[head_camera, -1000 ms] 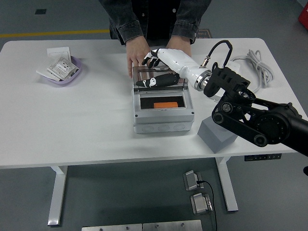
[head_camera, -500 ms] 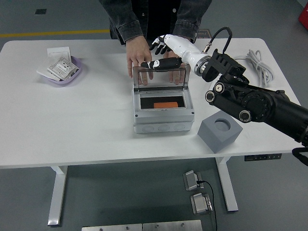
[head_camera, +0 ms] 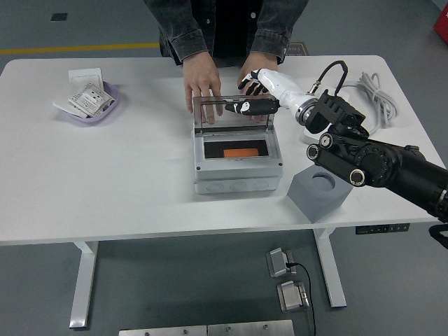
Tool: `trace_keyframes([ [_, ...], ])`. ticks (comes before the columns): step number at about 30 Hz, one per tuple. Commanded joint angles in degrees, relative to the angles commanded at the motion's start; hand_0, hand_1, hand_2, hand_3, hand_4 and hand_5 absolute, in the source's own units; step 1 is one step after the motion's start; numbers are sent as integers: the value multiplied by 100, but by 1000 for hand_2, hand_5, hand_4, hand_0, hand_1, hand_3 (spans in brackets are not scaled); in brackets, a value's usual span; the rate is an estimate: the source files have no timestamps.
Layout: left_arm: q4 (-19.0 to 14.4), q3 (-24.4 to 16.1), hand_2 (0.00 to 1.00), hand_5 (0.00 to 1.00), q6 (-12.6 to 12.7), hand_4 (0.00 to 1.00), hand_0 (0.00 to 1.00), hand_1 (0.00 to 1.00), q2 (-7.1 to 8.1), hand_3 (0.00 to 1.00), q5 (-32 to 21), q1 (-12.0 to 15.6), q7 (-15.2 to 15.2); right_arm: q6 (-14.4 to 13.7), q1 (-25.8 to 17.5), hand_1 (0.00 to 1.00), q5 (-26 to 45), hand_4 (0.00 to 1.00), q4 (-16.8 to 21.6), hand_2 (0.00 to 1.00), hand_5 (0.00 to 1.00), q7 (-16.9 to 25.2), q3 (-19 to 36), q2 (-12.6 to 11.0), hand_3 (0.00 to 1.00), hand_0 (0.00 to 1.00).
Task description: Pick up the cylinder from the cube,place it in the box,flap close box
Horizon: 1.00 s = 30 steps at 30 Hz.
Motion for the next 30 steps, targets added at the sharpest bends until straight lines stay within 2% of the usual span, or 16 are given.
trace_keyframes([
  [18,18,-91,594,185,0,634,609,641,12,595,54,41,-2,74,-606,585,-1012,942,1934,602,688,-351,138,-898,665,636],
  [24,20,-104,593,185,0,633,608,642,6,594,63,34,-3,84,-724,583,-1130,938,2248,603,698,-399,122,-1017,665,626],
  [30,25,-78,593,183,-2,632,608,640,-4,594,38,37,-2,74,-806,579,-1192,935,2369,604,700,-409,124,-1043,665,612],
])
